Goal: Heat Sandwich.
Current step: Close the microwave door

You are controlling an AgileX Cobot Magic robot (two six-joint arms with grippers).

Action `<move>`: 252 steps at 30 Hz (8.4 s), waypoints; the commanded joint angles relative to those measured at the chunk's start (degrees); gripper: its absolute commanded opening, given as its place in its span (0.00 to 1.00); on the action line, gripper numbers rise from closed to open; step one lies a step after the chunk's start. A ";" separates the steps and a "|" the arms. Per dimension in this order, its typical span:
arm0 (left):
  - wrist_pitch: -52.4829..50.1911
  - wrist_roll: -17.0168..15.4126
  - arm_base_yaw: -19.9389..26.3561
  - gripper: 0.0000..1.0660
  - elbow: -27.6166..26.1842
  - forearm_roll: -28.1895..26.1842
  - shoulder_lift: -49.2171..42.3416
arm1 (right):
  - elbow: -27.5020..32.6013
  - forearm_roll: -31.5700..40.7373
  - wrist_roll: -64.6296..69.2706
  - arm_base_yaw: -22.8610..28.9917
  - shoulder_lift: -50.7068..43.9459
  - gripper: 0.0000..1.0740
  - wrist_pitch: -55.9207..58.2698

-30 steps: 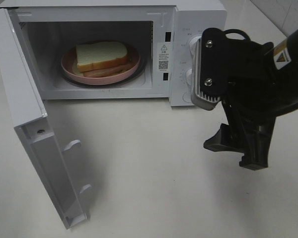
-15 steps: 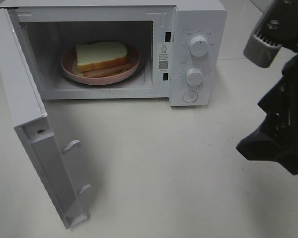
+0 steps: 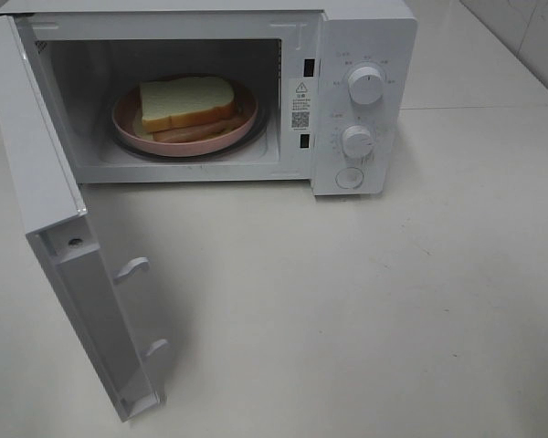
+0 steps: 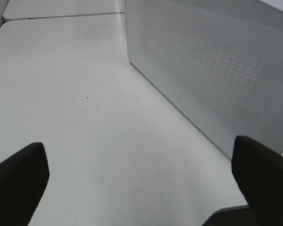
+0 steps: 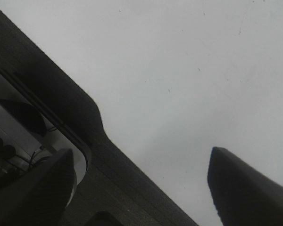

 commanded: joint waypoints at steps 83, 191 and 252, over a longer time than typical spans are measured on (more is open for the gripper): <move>-0.46 -0.17 0.17 0.92 0.11 0.06 -0.97 | 18.33 -0.40 12.03 -35.41 -51.39 0.71 -6.30; -100.61 -0.29 -9.17 0.00 18.85 9.74 65.78 | 18.33 -0.40 11.97 -35.41 -51.39 0.71 -6.30; -108.80 7.68 -37.59 0.00 -17.82 -15.58 107.26 | 18.33 -0.40 11.97 -35.41 -51.39 0.70 -6.30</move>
